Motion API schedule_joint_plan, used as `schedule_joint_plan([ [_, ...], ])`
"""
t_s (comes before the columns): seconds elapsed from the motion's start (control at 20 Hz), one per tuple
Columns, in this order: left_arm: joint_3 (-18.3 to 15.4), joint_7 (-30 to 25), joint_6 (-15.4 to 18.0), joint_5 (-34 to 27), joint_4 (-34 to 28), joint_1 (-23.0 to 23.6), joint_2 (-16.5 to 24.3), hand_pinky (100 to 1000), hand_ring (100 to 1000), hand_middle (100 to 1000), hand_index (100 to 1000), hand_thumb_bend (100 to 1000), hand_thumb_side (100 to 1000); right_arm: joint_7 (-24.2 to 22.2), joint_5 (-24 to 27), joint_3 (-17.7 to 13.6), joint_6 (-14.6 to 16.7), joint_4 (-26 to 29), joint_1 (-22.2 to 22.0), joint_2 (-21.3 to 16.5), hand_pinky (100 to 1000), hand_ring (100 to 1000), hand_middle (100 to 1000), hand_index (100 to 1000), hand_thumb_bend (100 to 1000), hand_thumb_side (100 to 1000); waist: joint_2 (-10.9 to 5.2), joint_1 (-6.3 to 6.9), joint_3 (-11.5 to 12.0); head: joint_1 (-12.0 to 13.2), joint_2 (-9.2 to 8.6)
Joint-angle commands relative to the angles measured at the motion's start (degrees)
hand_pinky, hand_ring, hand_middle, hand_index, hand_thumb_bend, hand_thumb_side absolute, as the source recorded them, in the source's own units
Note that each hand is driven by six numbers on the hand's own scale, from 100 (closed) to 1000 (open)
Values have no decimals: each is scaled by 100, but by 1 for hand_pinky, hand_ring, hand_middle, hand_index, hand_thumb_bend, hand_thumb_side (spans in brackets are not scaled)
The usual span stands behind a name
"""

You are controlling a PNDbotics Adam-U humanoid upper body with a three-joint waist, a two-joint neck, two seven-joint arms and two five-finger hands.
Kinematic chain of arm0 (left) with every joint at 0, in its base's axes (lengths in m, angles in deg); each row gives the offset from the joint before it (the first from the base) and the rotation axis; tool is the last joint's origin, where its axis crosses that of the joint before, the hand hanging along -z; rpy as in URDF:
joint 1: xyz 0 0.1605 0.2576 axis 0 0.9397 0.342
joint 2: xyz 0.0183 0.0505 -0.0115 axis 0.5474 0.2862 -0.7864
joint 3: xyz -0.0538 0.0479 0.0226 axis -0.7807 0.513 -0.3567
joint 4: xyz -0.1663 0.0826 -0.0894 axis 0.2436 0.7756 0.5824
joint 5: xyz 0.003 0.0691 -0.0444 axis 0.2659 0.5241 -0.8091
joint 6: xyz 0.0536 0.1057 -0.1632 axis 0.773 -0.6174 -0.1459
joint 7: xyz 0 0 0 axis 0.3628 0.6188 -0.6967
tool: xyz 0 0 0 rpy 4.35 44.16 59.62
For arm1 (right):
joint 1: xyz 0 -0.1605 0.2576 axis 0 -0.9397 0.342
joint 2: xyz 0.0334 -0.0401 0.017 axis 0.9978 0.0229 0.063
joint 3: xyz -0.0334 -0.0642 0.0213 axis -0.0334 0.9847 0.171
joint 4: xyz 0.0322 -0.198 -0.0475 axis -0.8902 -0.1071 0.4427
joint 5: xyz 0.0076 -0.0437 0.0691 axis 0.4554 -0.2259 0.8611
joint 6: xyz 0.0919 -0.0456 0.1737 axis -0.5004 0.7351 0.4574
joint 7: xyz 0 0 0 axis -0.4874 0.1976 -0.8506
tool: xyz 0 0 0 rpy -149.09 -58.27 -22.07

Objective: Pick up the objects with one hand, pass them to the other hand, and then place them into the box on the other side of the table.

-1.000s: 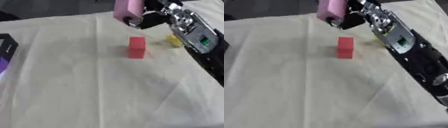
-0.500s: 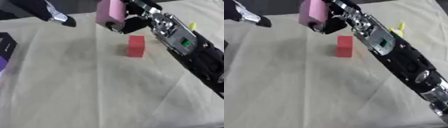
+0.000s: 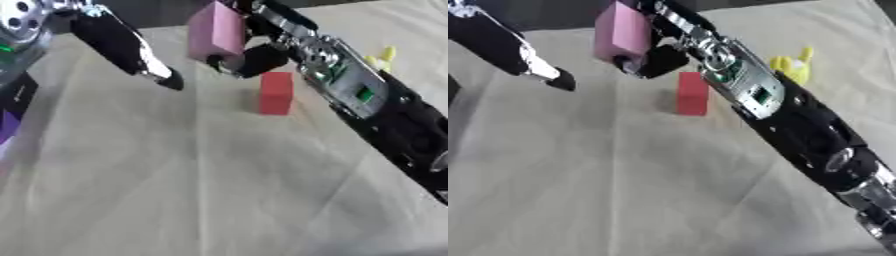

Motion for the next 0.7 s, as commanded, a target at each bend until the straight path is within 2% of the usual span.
schedule_joint_plan([
  [0.05,-111,-284,-67,312,-145,-78,-23,860,847,821,866,902,325,-77,-117,19,52,164,62,-20,590,450,337,476,100,100,-82,-95,8,26,-82],
  [0.35,-109,-371,-197,550,-64,-9,-182,847,838,813,862,831,326,-213,-186,94,72,254,43,75,584,446,337,476,100,100,-44,-135,8,65,-139],
  [0.7,-25,-337,-326,277,151,79,-323,832,824,791,844,777,365,-275,-227,162,49,289,58,131,583,445,337,476,100,100,-16,-155,-1,87,-151],
])
